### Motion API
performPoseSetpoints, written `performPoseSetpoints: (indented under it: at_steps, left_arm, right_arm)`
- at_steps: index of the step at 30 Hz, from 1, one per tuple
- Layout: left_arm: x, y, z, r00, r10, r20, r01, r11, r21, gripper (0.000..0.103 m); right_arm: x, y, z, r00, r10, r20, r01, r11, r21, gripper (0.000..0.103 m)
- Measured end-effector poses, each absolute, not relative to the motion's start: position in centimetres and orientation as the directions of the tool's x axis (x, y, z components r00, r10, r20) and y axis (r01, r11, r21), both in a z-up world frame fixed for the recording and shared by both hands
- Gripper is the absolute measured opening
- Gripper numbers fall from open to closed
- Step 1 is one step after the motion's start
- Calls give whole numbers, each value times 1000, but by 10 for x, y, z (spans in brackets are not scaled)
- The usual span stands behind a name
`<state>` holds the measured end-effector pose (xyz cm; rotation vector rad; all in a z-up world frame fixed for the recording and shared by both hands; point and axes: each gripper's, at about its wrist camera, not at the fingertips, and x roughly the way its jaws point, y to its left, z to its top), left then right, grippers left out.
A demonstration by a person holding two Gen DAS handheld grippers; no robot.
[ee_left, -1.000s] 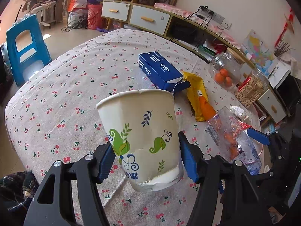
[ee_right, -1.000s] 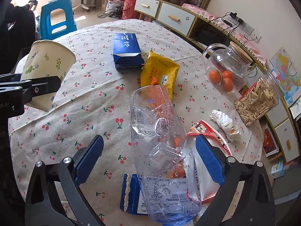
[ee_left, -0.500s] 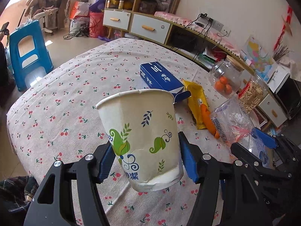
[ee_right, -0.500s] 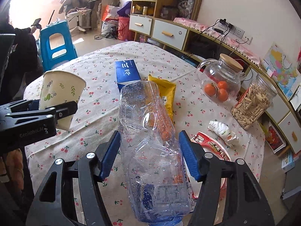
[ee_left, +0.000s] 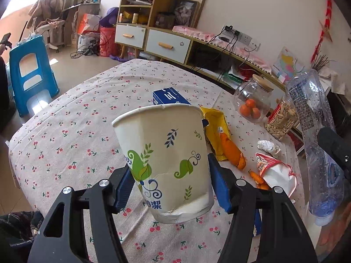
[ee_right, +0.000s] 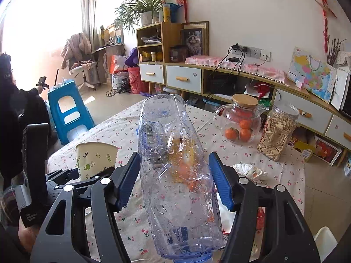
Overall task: Collect trash
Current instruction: 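Carry both items to the white bin and release the bottle from the right gripper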
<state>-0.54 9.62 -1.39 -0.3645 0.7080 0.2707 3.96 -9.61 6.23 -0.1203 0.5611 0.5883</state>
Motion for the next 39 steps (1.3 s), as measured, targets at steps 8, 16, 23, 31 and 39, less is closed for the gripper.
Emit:
performPoseSetpoints:
  at_steps: [8, 16, 23, 31, 39]
  left_arm:
    - [-3, 79, 9, 770, 114, -628, -326, 916, -233, 62]
    - [1, 58, 35, 807, 88, -583, -277, 930, -243, 62]
    - [5, 26, 46, 826, 38, -563, -211, 946, -245, 62]
    - [14, -17, 54, 837, -39, -546, -116, 962, -247, 62]
    - [23, -61, 53, 826, -112, -552, -28, 971, -238, 62]
  right_arm:
    - [43, -130, 74, 750, 458, -477, -464, 878, 115, 61]
    - [41, -163, 78, 800, 397, -450, -377, 916, 136, 61]
    - [33, -193, 82, 837, 340, -429, -312, 940, 135, 61]
    - [31, -240, 83, 870, 261, -418, -203, 963, 179, 59]
    - [21, -294, 82, 894, 173, -414, -88, 973, 215, 59]
